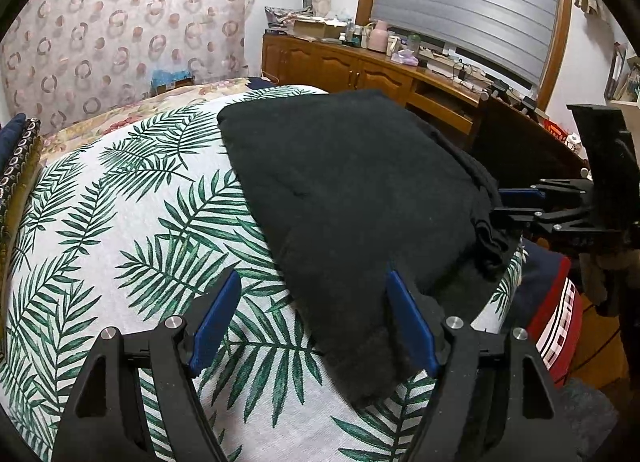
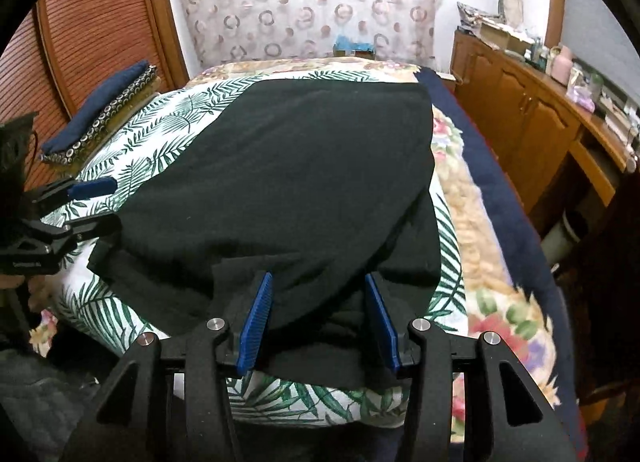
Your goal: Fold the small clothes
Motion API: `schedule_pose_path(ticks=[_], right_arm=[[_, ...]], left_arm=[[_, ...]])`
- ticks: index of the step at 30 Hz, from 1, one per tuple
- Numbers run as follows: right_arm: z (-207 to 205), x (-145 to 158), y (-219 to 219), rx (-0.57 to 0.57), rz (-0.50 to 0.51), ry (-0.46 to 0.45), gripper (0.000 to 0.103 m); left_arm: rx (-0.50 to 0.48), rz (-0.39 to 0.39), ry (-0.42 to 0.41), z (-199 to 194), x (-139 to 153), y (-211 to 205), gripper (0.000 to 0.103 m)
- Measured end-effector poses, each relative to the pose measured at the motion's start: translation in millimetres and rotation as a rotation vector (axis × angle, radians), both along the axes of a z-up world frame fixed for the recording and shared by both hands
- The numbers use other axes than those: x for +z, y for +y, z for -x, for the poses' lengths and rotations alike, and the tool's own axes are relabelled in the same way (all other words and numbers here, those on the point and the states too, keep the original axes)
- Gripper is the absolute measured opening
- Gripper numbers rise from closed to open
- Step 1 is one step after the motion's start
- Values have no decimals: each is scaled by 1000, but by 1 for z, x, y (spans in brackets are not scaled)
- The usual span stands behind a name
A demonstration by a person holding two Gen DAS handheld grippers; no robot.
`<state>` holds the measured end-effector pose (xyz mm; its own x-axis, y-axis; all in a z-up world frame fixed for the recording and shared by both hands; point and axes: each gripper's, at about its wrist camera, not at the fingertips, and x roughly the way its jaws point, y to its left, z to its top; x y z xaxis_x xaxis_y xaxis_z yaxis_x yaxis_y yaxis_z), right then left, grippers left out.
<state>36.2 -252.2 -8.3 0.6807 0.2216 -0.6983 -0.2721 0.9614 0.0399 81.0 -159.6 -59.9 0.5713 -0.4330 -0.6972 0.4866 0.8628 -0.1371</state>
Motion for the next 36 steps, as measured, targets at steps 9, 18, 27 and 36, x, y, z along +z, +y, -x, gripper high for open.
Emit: schedule_pose_path(ticks=[9,18,27,36], right_arm=[[17,3,-3,72,37,-37,2],[38,17,-33,22,126,-44,2],[33,9,-42,-40,113,-13,2],[29,8,-41,-82,117,-39,7]], left_arm=[[-12,-15,17,0,-4,-5,77],[-13,-18,39,6,-5,3,76],[-66,14,86,13,-12,1,62],[-110,44,133,21,-15,0,50]])
